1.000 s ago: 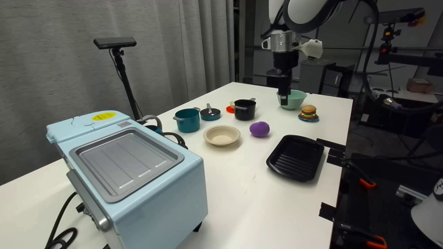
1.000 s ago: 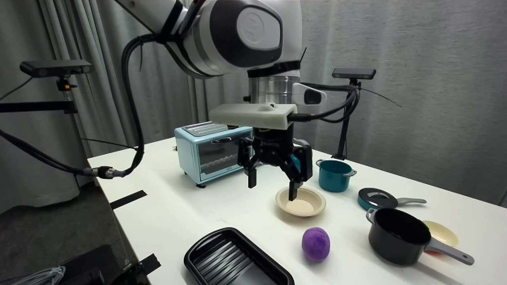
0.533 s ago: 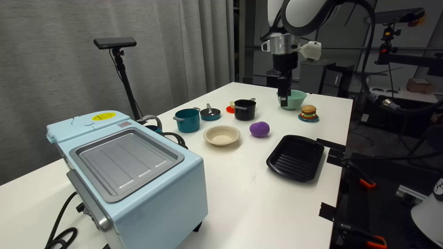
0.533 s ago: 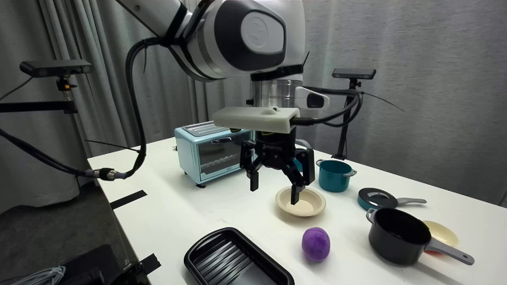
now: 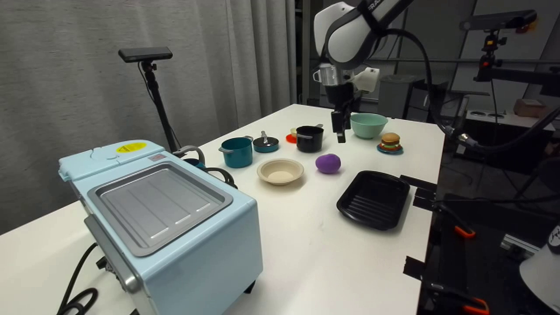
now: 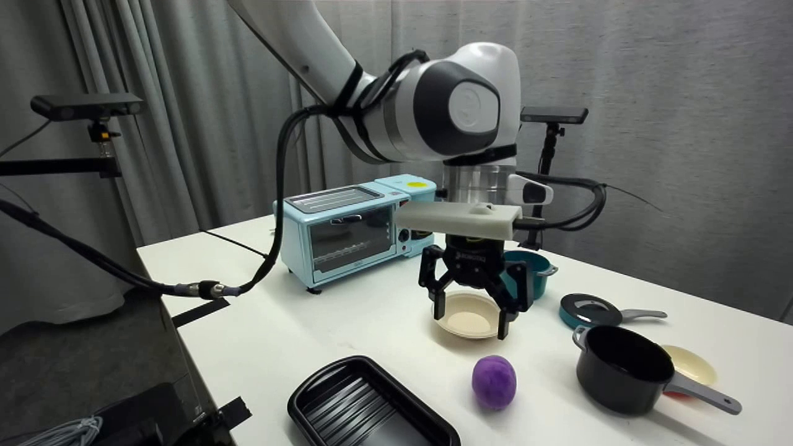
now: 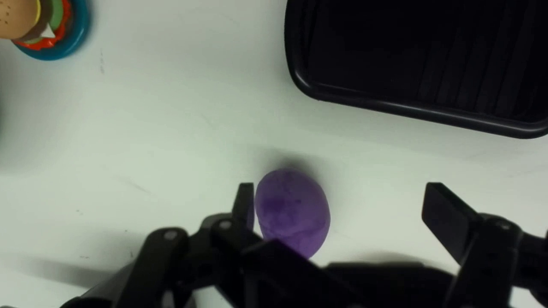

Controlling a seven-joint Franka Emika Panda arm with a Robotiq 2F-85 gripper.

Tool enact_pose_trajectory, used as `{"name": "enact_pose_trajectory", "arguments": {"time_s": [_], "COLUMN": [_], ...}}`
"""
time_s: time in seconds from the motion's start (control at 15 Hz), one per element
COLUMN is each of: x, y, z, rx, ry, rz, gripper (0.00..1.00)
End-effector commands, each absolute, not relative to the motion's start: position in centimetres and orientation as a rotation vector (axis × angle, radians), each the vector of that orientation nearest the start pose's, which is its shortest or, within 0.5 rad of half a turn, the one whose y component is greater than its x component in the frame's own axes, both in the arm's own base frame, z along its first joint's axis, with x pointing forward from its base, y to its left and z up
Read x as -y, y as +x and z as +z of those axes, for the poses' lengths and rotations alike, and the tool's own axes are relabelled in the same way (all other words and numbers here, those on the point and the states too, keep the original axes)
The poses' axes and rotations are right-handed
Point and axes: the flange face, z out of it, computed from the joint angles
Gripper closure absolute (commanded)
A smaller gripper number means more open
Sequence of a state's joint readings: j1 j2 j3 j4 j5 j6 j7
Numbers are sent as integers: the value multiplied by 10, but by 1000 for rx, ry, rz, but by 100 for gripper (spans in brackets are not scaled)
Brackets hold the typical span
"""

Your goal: Put the purple plushie on the white plate

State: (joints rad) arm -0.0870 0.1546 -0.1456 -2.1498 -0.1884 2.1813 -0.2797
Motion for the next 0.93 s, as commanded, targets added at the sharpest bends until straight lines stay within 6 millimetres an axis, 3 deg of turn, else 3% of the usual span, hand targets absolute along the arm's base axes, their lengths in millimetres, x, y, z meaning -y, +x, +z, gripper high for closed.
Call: {"name": "enact_pose_trajectory", "arguments": {"time_s": [0.0,0.27,0.73,0.8,0.87], "x": [112,110,119,119,121], "y": [579,608,628,629,629], "z": [287,257,204,198,194], "rx": [339,329,298,296,296], "ry": [-3264,-3301,-3328,-3326,-3319], "rz": [295,350,491,511,532], "gripper": [0,0,0,4,26]}}
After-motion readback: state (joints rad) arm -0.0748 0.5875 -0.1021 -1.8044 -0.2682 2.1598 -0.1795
